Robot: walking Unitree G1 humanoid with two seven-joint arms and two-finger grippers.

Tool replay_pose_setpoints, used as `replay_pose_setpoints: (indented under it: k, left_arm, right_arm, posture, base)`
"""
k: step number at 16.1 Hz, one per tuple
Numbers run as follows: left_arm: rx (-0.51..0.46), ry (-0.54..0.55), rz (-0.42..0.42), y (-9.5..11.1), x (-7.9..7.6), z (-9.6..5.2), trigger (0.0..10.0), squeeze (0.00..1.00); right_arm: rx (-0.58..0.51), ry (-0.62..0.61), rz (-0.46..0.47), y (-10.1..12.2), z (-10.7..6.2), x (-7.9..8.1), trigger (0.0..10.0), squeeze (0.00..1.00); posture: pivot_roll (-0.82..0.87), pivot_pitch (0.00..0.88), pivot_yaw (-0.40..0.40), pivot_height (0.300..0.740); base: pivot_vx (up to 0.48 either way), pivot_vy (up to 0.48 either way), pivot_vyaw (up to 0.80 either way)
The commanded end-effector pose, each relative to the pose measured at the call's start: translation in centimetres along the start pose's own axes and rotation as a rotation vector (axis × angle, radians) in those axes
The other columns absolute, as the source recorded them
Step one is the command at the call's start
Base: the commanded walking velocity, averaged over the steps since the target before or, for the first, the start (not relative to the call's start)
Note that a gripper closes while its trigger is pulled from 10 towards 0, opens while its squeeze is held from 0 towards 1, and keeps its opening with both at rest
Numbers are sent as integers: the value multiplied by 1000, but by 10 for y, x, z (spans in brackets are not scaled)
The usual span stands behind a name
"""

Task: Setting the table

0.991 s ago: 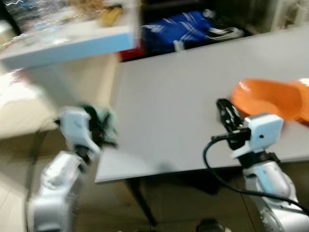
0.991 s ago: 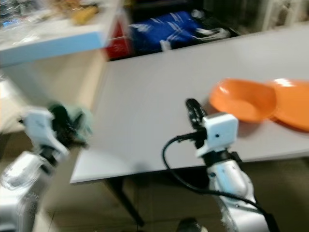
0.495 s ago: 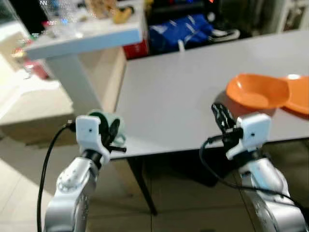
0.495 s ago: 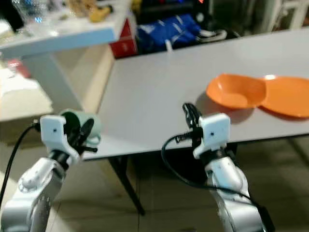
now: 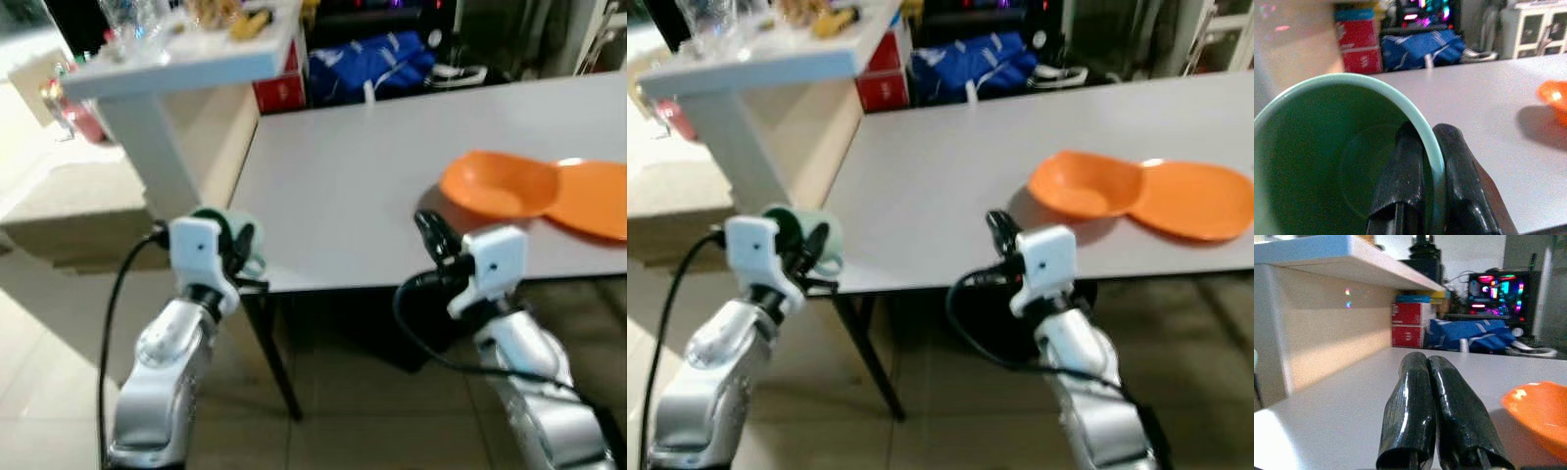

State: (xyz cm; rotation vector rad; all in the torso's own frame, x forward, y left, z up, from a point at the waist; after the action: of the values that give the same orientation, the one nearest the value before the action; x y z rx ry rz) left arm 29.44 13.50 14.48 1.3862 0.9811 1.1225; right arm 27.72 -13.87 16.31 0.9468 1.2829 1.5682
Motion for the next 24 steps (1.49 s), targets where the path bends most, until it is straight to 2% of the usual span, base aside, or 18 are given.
replay_pose_setpoints:
  k: [1, 6, 8, 10, 13, 15, 19, 24]
  left_arm:
    - [-21, 29, 32, 7, 5, 9, 0, 0]
    - [-11, -26, 32, 6, -8, 21, 0, 0]
    - [-20, -33, 55, 8, -9, 24, 0, 0]
    - [-31, -40, 35, 9, -11, 28, 0, 0]
    - [-55, -105, 38, 12, -28, 31, 0, 0]
    - [-58, -120, 31, 13, -29, 31, 0, 0]
    - [-57, -118, 22, 13, -27, 34, 0, 0]
    - [-73, -102, 35, 16, -23, 37, 0, 0]
  right_arm:
    - [-19, 18, -3, 3, 4, 4, 10000, 0]
    - [-24, 13, -12, 3, 6, 3, 10000, 0]
    - [-27, 13, -20, 4, 4, 1, 10000, 0]
    - [-25, 3, -29, 4, 1, -1, 10000, 0]
    - [-24, -12, -34, 5, -2, -2, 10000, 0]
    - [-19, -24, -43, 4, -3, -3, 10000, 0]
    - [2, -37, -43, 1, -3, -4, 10000, 0]
    - [24, -24, -69, -5, -2, 0, 10000, 0]
  posture:
    - [-260, 0, 160, 740]
    - [-277, 0, 166, 740]
    - [-297, 0, 169, 740]
    - [-319, 0, 171, 740]
    - [-332, 0, 180, 740]
    - [-335, 0, 187, 740]
    - [-338, 0, 192, 740]
    - [-328, 0, 190, 740]
  base:
    - [0, -420, 0]
    - [0, -424, 0]
    - [0, -437, 0]
    - [0, -437, 0]
    - [0, -442, 0]
    - [0, -450, 0]
    - [0, -445, -764]
    - [267, -395, -144]
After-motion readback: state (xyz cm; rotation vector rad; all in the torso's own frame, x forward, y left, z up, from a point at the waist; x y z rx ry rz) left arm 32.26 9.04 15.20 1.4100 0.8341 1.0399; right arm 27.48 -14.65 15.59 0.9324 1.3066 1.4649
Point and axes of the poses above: a point about 5 cm out from each wrist's last joint towards the gripper, its own z axis pointing out of the wrist towards the gripper, its own y axis along the axis of the wrist's last joint, x = y × z, the point moved 3 cm from there along z, pointing out of the wrist towards the gripper, and after that the axes turned 11 degrees about z, right-handed, at the moved point
